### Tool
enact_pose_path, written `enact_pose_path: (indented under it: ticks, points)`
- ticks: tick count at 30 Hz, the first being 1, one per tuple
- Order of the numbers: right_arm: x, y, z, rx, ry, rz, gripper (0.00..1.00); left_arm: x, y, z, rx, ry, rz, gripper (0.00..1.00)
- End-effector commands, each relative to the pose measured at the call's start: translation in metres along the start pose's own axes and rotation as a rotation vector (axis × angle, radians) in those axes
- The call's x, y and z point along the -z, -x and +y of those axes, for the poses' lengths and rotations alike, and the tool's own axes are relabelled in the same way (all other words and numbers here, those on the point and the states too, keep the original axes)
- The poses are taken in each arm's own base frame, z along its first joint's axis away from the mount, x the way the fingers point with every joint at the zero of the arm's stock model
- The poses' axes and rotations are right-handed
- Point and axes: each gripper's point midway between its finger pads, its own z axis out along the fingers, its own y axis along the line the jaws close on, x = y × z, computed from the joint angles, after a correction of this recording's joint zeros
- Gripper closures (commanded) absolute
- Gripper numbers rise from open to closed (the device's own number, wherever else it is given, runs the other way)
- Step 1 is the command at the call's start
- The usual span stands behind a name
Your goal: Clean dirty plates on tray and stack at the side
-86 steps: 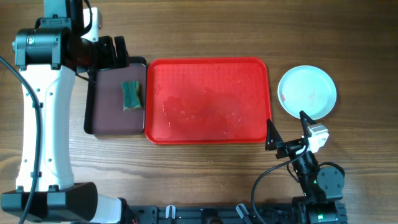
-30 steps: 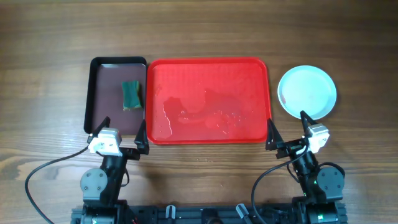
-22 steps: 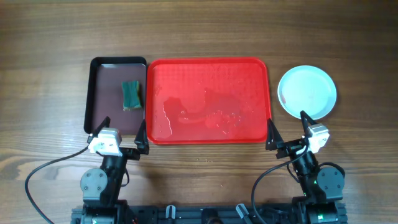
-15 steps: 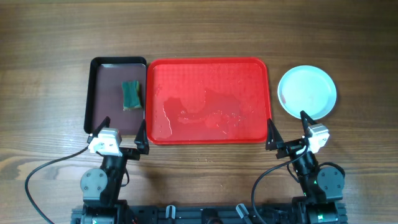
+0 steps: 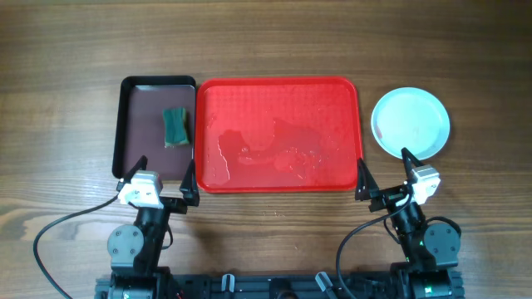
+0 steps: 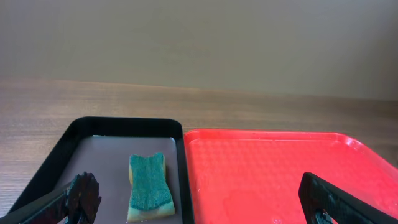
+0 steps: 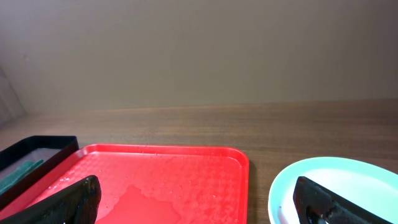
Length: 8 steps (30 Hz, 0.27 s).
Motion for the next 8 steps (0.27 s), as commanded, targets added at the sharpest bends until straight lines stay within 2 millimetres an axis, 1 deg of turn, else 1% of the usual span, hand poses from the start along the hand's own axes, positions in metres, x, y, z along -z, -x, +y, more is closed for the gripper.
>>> enact_pose_path:
  ticks: [1,8]
  points:
    - [0.0004,0.0026,-0.0005,0.02,-0.005,-0.013,0.01,-0.0002,-0.0017,0.0015,-0.005,0.005,-0.004,0.0]
    - [0.0004,0.0024,-0.0004,0.02,-0.005,-0.013,0.01,-0.0002,-0.0017,0.0015,-0.005,0.005,-0.004,0.0]
